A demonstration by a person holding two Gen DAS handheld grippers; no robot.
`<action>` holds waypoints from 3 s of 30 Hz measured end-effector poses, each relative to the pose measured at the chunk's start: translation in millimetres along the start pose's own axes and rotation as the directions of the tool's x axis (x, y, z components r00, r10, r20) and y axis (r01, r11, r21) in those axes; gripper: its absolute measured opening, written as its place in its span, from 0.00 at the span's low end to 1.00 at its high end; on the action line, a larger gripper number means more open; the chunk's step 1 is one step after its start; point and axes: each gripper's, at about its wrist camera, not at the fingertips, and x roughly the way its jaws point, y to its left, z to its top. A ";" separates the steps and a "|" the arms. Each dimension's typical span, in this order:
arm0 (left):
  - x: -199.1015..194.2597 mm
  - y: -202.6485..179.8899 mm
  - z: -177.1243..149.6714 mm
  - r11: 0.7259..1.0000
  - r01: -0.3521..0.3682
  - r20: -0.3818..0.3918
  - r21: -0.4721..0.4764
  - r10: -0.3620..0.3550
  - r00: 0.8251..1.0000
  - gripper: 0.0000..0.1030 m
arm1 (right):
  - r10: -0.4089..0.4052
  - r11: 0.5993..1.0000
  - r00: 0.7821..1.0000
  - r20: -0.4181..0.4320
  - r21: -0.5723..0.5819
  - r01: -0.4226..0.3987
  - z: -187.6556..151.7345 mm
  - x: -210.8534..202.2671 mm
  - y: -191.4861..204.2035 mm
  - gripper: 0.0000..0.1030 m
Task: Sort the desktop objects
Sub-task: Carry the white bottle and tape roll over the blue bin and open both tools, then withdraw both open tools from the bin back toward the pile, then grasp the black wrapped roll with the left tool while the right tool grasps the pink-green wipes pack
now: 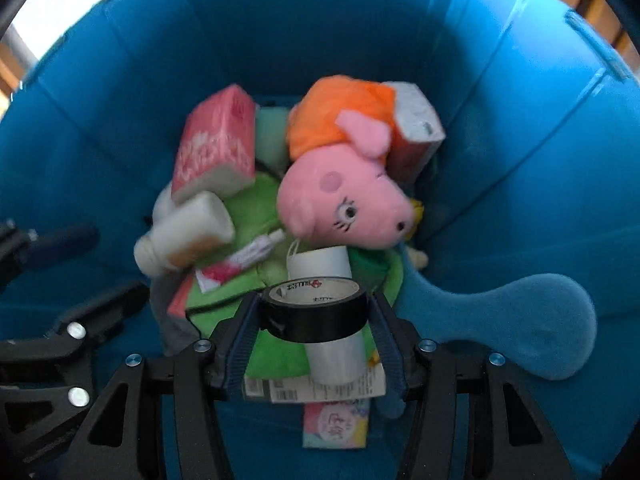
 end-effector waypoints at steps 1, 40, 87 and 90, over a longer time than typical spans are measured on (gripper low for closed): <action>0.8 4.3 -0.1 1.000 -0.004 0.004 -0.005 0.004 1.000 0.50 | -0.003 1.000 1.000 -0.005 -0.011 0.003 -1.4 1.2 2.2 0.53; -146.8 21.9 -54.2 0.999 0.001 0.548 -0.049 0.026 0.836 0.65 | -0.070 0.995 0.924 0.376 -0.042 0.092 -38.4 -130.1 24.1 1.00; -67.5 445.4 -262.2 0.944 0.016 0.508 -0.328 0.162 0.846 0.75 | 0.060 0.997 0.806 0.589 -0.004 -0.071 -22.3 -71.9 399.2 1.00; -26.8 446.6 -253.4 0.956 0.019 0.459 -0.292 0.122 0.880 0.75 | 0.032 0.994 0.852 0.523 0.072 -0.082 -16.5 -26.5 398.6 1.00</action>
